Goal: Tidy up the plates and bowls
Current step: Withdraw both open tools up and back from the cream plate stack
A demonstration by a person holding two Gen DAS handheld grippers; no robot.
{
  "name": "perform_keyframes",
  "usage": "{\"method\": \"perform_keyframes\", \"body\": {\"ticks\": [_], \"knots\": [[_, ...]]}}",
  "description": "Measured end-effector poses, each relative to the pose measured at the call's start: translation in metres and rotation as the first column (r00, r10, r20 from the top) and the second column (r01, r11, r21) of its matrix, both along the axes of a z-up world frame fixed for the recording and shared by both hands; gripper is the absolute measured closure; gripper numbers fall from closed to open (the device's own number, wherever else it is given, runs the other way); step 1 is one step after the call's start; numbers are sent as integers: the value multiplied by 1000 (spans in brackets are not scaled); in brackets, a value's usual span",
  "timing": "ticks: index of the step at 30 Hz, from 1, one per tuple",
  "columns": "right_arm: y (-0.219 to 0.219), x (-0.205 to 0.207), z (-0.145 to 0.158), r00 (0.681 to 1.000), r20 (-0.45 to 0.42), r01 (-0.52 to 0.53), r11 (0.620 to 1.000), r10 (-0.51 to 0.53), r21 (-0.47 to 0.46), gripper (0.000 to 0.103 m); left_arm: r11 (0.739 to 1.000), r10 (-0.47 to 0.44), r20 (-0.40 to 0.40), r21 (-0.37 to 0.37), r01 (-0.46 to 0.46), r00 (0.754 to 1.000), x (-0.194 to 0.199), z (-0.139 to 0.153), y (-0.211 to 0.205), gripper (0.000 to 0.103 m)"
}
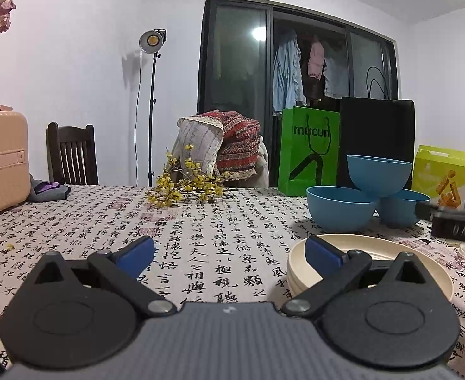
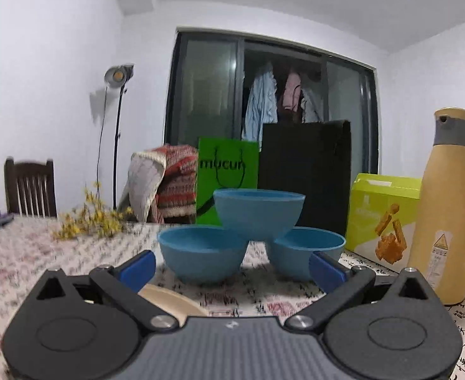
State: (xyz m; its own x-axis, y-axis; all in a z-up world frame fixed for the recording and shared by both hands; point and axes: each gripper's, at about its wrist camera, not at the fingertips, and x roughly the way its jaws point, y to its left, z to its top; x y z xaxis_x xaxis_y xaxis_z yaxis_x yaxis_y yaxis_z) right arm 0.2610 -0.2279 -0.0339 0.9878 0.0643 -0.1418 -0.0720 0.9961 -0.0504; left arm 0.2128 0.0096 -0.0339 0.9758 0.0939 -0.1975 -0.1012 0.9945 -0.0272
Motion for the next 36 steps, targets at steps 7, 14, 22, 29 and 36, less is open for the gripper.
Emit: {"method": "perform_keyframes", "body": {"ticks": [7,14,22,29,36], "knots": [[5,-9,-8,1000,16,-4,1000,4,-16,0,1000,11,2,1,-11,1000,-1,0,0,0],[7,-10,-8,1000,23,-19,999,20,-28,0,1000,30,11,4,-30,999,-3,0,0,0],[9,-10,-7,999,29,-26,999,28,-43,0,1000,27,7,12,-27,1000,-3,0,-1,0],[-2,-10,-7,1000,28,-4,1000,4,19,0,999,11,-11,36,-11,1000,1,0,-4,0],[-3,-6,-8,1000,6,-16,999,15,31,0,995,55,-17,84,-54,998,2,-1,-11,0]]}}
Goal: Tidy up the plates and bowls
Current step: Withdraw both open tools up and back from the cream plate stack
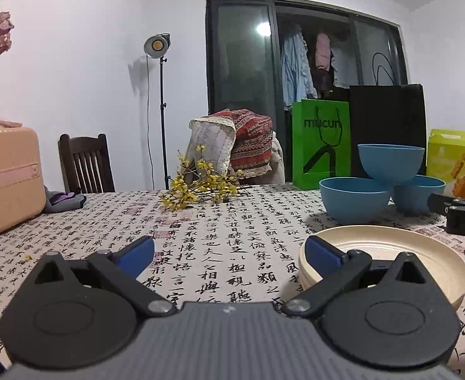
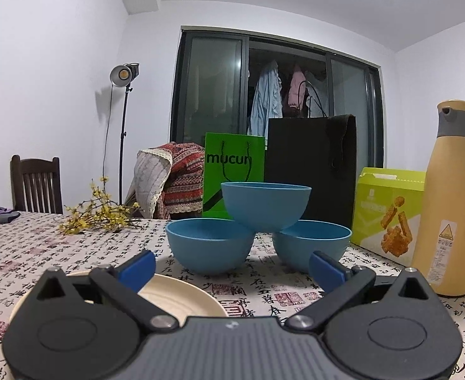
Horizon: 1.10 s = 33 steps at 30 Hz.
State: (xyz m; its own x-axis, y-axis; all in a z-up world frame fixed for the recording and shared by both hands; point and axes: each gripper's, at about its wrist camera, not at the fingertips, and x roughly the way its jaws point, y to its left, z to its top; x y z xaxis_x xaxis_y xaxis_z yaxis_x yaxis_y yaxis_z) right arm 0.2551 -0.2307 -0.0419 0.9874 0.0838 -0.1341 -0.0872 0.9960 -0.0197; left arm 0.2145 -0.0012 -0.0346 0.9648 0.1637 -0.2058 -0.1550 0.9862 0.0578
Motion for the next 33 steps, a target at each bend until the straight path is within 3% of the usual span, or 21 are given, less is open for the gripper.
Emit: {"method": "perform_keyframes", "body": {"ticks": [8,13,16,21,30,33], "knots": [[-6,-2,0,1000,14,12,999,-12,40,0,1000,7,-67,-27,-8,998,9,-2,5,0],[-1,0,-1,1000,-4,27,1000,-27,8,0,998,-2,-140,-55,-6,990,20,-5,11,0],[0,3,-1,999,-19,48,999,-48,-1,0,997,-32,-129,-71,23,991,18,-6,13,0],[-4,-11,-1,996,70,58,998,-60,25,0,997,-35,-40,-63,33,999,4,-3,10,0],[-8,-13,1,994,72,84,996,-86,32,0,997,40,-68,-70,-45,997,8,0,9,0],[-11,-18,5,996,61,63,998,-63,-1,0,992,21,-93,-124,-32,995,6,5,5,0]]}}
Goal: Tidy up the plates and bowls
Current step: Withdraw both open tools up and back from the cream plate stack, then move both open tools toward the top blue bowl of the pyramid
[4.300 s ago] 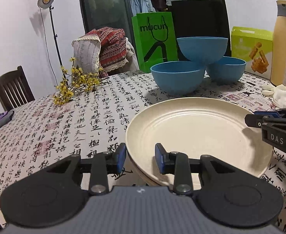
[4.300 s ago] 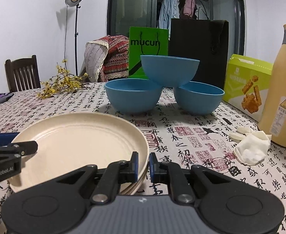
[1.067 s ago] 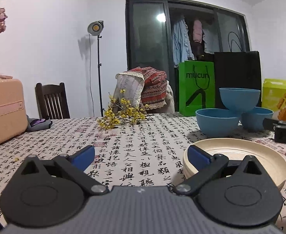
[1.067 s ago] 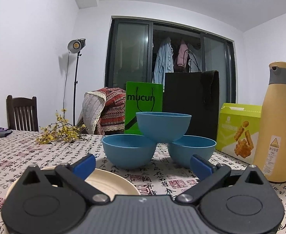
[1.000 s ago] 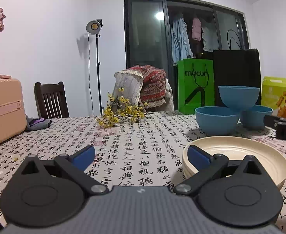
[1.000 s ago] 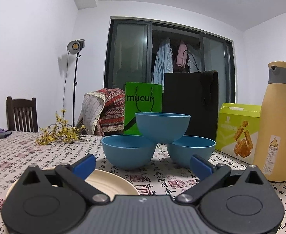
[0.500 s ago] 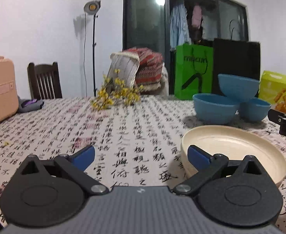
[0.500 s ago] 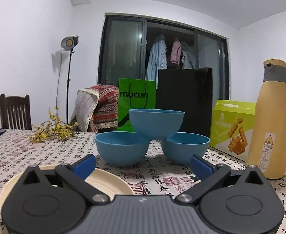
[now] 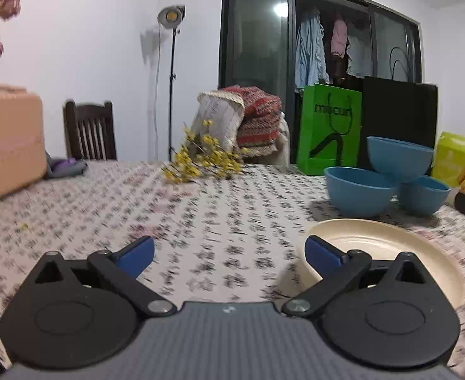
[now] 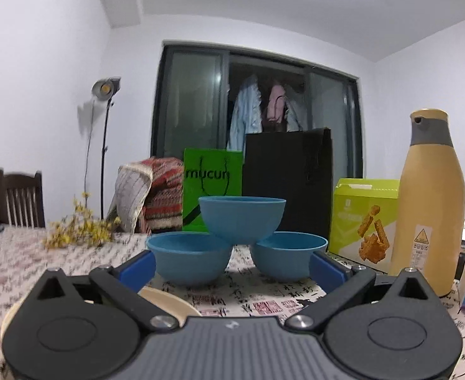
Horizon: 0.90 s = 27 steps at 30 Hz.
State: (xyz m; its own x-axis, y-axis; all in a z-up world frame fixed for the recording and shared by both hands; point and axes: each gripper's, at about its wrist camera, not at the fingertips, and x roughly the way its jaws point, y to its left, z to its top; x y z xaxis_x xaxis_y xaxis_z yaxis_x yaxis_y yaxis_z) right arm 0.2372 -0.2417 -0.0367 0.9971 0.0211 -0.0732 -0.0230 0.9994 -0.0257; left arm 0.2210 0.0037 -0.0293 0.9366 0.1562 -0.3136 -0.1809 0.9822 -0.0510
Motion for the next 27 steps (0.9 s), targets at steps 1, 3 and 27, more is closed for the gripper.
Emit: {"method": "perform_keyframes", "body": {"ticks": [1,3,27], "knots": [[-2,-3,3,1000,8,-4,1000,4,2,0,1000,-6,-4,-9,6,1000,-1,3,-4,0],[-11,-10,11,1000,17,-3,1000,3,23,0,1000,-16,1,1,16,1000,-3,9,-14,0],[-111,-13,73,997,-71,32,982,-19,188,0,955,-297,31,2,297,954,10,83,-114,0]]}}
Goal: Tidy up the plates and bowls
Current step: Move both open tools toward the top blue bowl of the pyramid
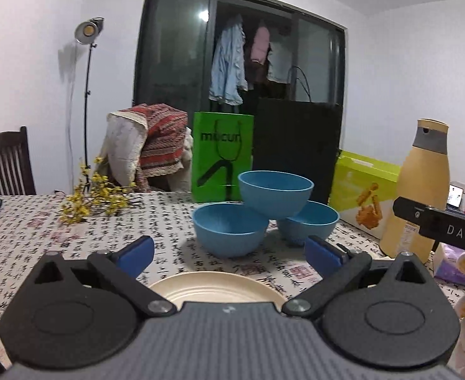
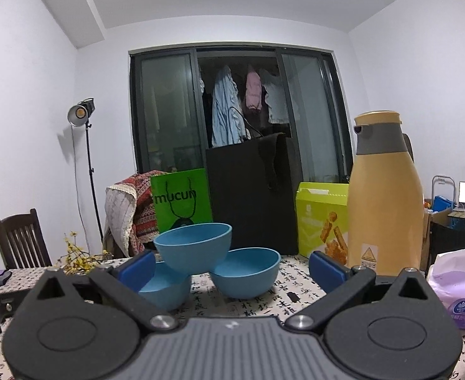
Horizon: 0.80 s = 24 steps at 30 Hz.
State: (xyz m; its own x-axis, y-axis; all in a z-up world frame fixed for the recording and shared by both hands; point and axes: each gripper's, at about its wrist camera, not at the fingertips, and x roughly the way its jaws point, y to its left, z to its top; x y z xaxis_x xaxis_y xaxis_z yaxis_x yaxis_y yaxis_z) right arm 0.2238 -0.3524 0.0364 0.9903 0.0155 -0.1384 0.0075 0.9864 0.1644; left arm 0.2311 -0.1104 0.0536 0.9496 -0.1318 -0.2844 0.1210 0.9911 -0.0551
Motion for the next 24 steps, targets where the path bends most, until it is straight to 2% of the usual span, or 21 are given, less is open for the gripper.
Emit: {"method": "perform_keyframes", "body": {"ticks": [9,24], "knots": [[-17,24,4,1000,-24,8,1000,-8,19,0,998,-61,-36,3,61,997,36,10,-13,0],[-24,78,15,998,-65,-17,999,19,29,0,996,-90,-76,9,91,993,82,26,-17,0]]}}
